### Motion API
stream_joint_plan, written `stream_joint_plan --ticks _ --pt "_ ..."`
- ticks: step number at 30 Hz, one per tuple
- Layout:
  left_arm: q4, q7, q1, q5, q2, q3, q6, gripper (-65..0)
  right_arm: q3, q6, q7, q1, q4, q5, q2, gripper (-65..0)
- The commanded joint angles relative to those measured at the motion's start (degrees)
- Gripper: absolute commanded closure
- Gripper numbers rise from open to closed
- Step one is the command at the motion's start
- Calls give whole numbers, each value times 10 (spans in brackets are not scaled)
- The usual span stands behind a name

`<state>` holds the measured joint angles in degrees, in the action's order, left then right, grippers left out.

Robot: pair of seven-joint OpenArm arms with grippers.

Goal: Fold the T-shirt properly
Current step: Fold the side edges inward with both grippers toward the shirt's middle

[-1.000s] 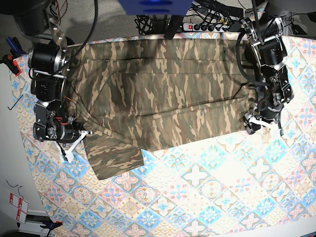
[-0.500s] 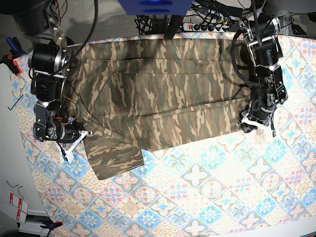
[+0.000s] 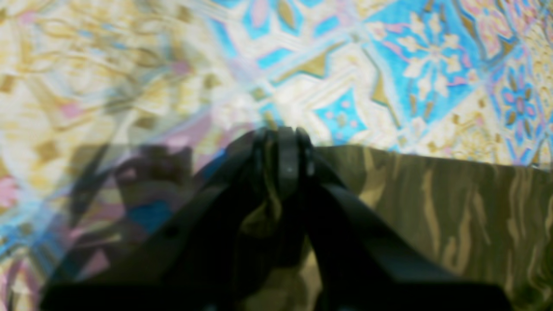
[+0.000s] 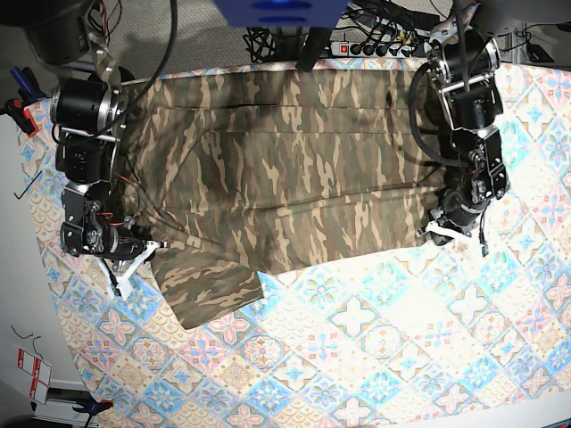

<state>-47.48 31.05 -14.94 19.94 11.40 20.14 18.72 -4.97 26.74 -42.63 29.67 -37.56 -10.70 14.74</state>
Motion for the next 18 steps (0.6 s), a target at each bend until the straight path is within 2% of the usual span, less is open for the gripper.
stream_joint_plan --ticks 1,3,10,18 --pt "-6 17 -15 0 5 -2 3 0 -2 3 13 24 -20 -8 7 -2" --pt "-28 35 -20 2 16 -2 3 0 -3 3 13 24 -32 -8 8 -2" --pt "-145 108 -21 0 17 1 3 0 -4 3 13 26 -67 -8 10 -2" --pt "-216 142 -13 1 17 1 3 0 -6 3 13 24 -116 -8 10 -2"
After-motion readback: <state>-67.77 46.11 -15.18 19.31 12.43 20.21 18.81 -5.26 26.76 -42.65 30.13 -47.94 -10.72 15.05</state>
